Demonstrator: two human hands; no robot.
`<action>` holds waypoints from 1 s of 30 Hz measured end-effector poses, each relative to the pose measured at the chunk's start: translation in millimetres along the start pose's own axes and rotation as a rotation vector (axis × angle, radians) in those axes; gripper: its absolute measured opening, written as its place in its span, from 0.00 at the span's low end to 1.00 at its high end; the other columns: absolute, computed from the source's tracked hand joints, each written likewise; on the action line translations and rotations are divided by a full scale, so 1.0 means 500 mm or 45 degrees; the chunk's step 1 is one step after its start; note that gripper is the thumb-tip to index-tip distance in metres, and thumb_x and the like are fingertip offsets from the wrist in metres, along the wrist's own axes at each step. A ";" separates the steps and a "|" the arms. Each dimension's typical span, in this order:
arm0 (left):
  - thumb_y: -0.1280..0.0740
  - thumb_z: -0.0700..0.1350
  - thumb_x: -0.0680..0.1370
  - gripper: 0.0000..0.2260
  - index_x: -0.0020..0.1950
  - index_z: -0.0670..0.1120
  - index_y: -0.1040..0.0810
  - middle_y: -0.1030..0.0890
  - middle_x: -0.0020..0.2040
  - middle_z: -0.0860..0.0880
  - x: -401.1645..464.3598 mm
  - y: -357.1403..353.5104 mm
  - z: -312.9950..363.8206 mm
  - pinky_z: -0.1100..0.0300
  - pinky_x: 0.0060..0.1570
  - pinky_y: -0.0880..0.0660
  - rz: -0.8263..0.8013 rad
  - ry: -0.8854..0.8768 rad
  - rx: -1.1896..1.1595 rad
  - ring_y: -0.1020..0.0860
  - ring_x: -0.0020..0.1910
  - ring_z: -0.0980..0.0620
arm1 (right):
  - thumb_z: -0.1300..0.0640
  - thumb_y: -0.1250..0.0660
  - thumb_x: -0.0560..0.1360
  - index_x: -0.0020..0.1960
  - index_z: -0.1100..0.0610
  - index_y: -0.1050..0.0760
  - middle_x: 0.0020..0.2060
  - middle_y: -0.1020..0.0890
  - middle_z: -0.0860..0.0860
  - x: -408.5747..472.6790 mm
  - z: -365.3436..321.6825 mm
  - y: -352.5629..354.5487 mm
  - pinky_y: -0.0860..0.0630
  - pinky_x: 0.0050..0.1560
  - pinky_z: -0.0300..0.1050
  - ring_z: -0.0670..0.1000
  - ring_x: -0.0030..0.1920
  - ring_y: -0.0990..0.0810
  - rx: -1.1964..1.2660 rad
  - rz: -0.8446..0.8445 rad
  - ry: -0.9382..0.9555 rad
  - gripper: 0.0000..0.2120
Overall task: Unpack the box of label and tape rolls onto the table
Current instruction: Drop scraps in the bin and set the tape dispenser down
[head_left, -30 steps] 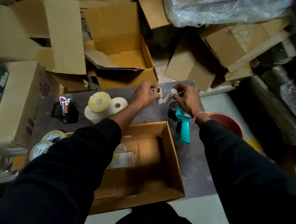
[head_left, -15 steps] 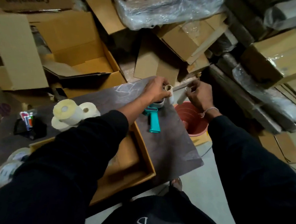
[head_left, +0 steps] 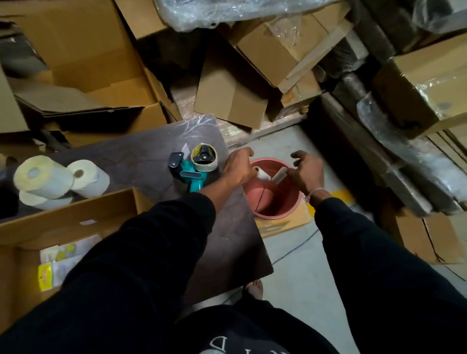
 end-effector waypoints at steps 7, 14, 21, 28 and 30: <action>0.25 0.40 0.72 0.10 0.51 0.46 0.20 0.17 0.50 0.45 -0.013 0.055 -0.080 0.49 0.52 0.19 0.236 0.170 -0.137 0.18 0.50 0.45 | 0.70 0.32 0.69 0.58 0.60 0.18 0.45 0.15 0.58 0.030 -0.025 -0.048 0.19 0.50 0.47 0.57 0.45 0.17 0.168 -0.089 0.099 0.19; 0.24 0.43 0.69 0.15 0.52 0.45 0.24 0.19 0.54 0.41 -0.069 0.115 -0.184 0.47 0.52 0.22 0.521 0.370 -0.098 0.20 0.53 0.40 | 0.72 0.33 0.69 0.57 0.57 0.18 0.42 0.17 0.54 0.034 -0.098 -0.130 0.17 0.52 0.53 0.53 0.41 0.18 0.328 -0.337 0.190 0.19; 0.19 0.50 0.69 0.41 0.76 0.46 0.38 0.39 0.76 0.39 -0.096 0.087 -0.242 0.45 0.70 0.34 0.487 0.686 0.075 0.38 0.74 0.37 | 0.57 0.32 0.71 0.56 0.56 0.18 0.44 0.14 0.57 0.082 -0.215 -0.213 0.18 0.54 0.54 0.57 0.44 0.15 0.183 -0.450 0.386 0.14; 0.20 0.60 0.67 0.64 0.83 0.45 0.65 0.67 0.82 0.42 -0.046 0.076 -0.296 0.37 0.78 0.56 0.359 0.626 0.149 0.66 0.81 0.37 | 0.59 0.30 0.76 0.67 0.57 0.23 0.51 0.20 0.53 0.118 -0.341 -0.291 0.22 0.63 0.48 0.52 0.52 0.19 0.052 -0.660 0.477 0.19; 0.21 0.63 0.66 0.65 0.83 0.44 0.65 0.67 0.82 0.40 -0.026 0.083 -0.305 0.37 0.78 0.56 0.358 0.543 0.249 0.67 0.81 0.36 | 0.59 0.30 0.77 0.72 0.55 0.27 0.60 0.21 0.56 0.118 -0.370 -0.312 0.26 0.65 0.42 0.54 0.60 0.21 -0.024 -0.759 0.531 0.23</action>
Point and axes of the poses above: each hand's wrist, its own x-axis towards the middle knuckle, its own y-axis out of the back of the hand, z = x × y, the point moved 6 cm from there along x, towards the middle knuckle
